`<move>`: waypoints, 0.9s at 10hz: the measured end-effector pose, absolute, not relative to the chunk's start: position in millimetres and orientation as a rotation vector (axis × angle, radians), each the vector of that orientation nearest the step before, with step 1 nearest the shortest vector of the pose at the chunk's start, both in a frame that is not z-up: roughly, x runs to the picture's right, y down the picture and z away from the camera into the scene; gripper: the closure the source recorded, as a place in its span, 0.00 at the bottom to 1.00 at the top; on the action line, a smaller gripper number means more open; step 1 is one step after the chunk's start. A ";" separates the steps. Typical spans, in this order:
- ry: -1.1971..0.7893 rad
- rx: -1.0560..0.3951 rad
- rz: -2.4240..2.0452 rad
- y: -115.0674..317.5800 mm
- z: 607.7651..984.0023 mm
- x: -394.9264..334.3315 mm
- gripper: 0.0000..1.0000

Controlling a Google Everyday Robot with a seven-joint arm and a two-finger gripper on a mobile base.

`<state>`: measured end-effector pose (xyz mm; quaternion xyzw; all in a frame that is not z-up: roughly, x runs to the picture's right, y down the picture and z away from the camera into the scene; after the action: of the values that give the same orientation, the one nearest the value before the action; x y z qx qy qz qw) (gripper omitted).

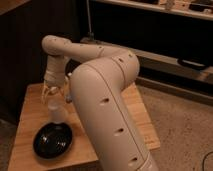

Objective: Place the ceramic cup over the eraser

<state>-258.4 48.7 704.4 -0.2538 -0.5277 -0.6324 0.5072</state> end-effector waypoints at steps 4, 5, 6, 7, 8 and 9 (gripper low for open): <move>-1.289 -0.610 -1.527 49.7 703.8 -257.7 0.22; -1.289 -0.610 -1.527 49.6 704.0 -257.4 0.22; -1.289 -0.610 -1.527 49.6 703.8 -257.5 0.22; -1.289 -0.610 -1.527 49.7 703.8 -257.7 0.22; -1.289 -0.610 -1.527 49.7 703.9 -257.5 0.22; -1.289 -0.610 -1.527 49.7 703.8 -257.7 0.22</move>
<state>-257.7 49.7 703.8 -0.2524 -0.5336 -0.6320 0.5021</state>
